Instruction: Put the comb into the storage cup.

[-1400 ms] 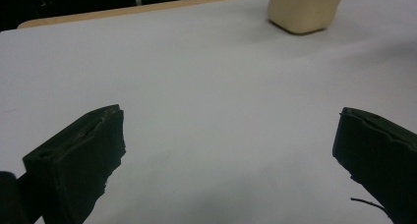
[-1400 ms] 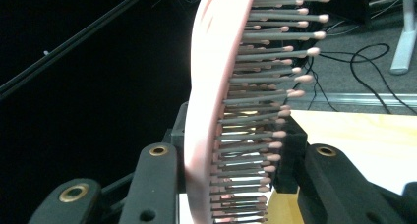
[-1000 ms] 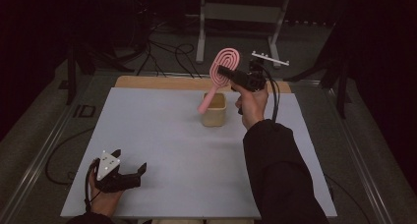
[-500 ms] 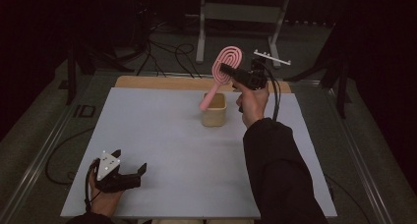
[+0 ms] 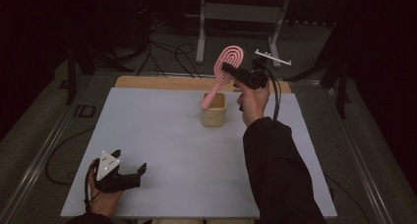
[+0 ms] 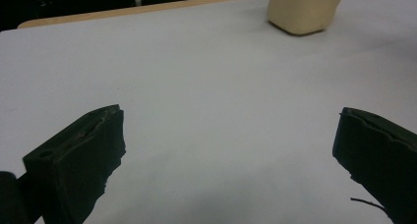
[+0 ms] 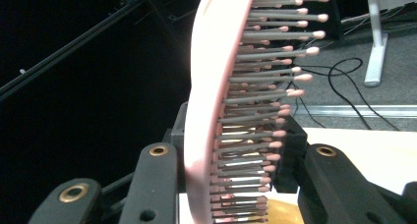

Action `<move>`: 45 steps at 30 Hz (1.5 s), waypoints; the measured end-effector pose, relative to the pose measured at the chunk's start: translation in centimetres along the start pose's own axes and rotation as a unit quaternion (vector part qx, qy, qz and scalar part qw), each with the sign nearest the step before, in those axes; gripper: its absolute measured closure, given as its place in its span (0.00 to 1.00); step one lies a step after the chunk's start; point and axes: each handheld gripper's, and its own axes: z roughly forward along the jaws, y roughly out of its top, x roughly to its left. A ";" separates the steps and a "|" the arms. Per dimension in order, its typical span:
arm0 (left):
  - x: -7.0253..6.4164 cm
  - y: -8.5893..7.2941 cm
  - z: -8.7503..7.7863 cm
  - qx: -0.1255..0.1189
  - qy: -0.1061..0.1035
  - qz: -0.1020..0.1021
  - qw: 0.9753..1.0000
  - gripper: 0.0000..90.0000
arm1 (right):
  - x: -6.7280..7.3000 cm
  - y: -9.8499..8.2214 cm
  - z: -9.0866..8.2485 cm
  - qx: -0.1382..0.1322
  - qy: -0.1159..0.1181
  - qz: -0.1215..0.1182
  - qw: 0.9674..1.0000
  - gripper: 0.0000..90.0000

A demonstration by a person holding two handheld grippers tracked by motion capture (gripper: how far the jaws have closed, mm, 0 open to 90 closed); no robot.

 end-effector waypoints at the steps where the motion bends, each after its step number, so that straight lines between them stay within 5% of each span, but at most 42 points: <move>1: 0.0 0.0 0.0 0.000 0.000 0.000 1.000 0.00 | 0.0 0.0 0.0 -0.001 -0.001 0.000 1.000 0.71; 45: 0.0 0.0 0.0 0.000 -0.001 0.000 1.000 0.00 | -1.8 -0.7 0.2 -0.021 -0.030 0.019 0.999 0.71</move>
